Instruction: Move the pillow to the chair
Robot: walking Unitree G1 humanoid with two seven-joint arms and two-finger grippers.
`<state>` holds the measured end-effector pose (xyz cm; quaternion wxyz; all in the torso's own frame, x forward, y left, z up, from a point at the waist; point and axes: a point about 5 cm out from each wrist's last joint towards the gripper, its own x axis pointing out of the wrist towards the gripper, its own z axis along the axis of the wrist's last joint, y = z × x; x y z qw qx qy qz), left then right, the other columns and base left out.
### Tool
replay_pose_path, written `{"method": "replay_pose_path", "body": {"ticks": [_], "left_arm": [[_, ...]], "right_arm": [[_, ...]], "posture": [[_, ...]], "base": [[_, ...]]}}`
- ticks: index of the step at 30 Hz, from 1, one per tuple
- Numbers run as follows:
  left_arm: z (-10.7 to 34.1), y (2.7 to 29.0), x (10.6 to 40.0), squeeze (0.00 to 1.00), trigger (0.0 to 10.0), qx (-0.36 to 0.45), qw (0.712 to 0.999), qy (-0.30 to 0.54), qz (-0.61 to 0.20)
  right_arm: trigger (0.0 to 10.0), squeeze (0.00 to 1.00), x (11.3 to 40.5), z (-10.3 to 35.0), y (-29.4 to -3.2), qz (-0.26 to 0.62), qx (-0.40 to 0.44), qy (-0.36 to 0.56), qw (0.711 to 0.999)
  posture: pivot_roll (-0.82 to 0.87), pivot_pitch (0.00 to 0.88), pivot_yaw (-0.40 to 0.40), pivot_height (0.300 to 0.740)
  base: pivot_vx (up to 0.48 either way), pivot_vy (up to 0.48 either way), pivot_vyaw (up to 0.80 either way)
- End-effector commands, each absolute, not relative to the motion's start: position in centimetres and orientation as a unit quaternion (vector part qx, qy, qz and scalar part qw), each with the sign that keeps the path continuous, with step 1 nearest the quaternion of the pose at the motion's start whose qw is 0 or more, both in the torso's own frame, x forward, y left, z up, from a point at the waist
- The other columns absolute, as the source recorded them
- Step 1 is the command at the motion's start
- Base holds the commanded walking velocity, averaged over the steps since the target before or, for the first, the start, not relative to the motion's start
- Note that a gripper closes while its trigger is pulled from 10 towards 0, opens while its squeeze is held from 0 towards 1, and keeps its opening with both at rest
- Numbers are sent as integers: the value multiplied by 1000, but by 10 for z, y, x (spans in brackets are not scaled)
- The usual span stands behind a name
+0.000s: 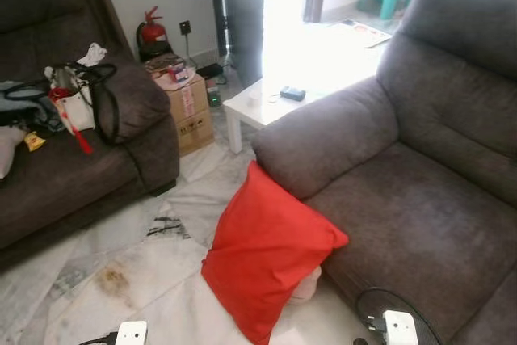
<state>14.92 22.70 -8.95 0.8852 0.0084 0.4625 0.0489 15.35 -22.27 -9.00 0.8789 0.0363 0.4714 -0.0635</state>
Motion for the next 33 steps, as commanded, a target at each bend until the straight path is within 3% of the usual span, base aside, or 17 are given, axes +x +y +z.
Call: {"method": "replay_pose_path", "body": {"ticks": [1,18,23,33], "left_arm": [[-91,230,144,0,10000,8,881,470,51],[-91,230,144,0,10000,8,881,470,52],[-91,230,144,0,10000,7,881,470,52],[-91,230,144,0,10000,7,881,470,52]], "right_arm": [[10000,0,153,-90,-221,-64,39,471,879],[10000,0,152,-91,-221,-63,40,474,877],[10000,0,152,-91,-221,-60,36,476,877],[10000,0,153,-91,-222,-63,39,471,879]], "posture": [[-44,0,25,740],[-45,0,27,740],[-44,0,25,740],[-44,0,24,740]], "base": [[244,0,0],[264,0,0],[272,0,-698],[273,0,0]]}}
